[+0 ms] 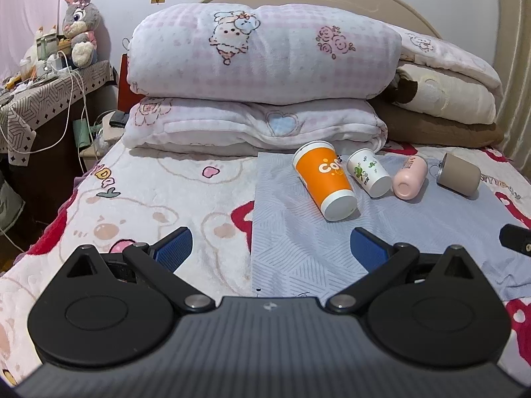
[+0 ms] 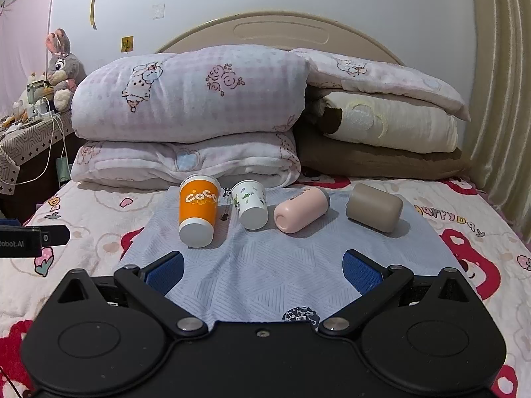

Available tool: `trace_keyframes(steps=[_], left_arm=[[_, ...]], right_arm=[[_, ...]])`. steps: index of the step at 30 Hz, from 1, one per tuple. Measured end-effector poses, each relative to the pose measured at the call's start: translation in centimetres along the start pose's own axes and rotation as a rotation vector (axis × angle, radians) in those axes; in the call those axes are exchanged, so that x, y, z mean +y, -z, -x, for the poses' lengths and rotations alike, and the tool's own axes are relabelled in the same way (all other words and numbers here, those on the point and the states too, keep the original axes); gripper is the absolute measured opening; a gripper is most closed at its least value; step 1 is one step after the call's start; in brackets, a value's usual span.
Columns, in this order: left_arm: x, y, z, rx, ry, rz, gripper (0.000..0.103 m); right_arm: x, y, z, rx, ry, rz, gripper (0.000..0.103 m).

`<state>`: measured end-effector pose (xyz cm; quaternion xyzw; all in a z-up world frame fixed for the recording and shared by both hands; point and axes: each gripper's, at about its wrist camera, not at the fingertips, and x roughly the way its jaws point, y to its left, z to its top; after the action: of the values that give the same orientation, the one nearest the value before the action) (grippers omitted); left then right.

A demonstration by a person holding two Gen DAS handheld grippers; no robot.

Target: Flip cup upright

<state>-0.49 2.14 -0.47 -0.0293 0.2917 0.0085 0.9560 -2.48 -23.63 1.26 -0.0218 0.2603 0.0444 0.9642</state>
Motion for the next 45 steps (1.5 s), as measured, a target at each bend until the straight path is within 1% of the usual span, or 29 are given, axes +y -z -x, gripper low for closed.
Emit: trace_keyframes(steps=[9,34,38,40,42,45], left_arm=[[-0.8,0.4,0.0,-0.001,0.007,-0.023,0.103],[-0.4,0.7,0.0,0.008,0.005,-0.007,0.103],[-0.3,0.3,0.1,0.031,0.001,-0.005,0.103],[-0.4,-0.6,0.2,0.048,0.004,-0.011,0.103],[-0.6,-1.7,0.4,0.068,0.004,-0.032,0.103],[-1.0,-3.9,0.6,0.088,-0.008,-0.082,0.103]], right_arm=[[-0.1,0.0,0.3,-0.036,0.002,-0.015,0.103],[0.0,0.1,0.0,-0.012,0.001,0.005,0.103],[0.0,0.0,-0.1,-0.009,-0.004,0.01,0.103],[0.1,-0.2,-0.1,-0.005,-0.011,0.018,0.103],[0.2,-0.7,-0.1,0.001,-0.04,0.028,0.103],[0.4,-2.2,-0.7,0.051,-0.171,0.044,0.103]])
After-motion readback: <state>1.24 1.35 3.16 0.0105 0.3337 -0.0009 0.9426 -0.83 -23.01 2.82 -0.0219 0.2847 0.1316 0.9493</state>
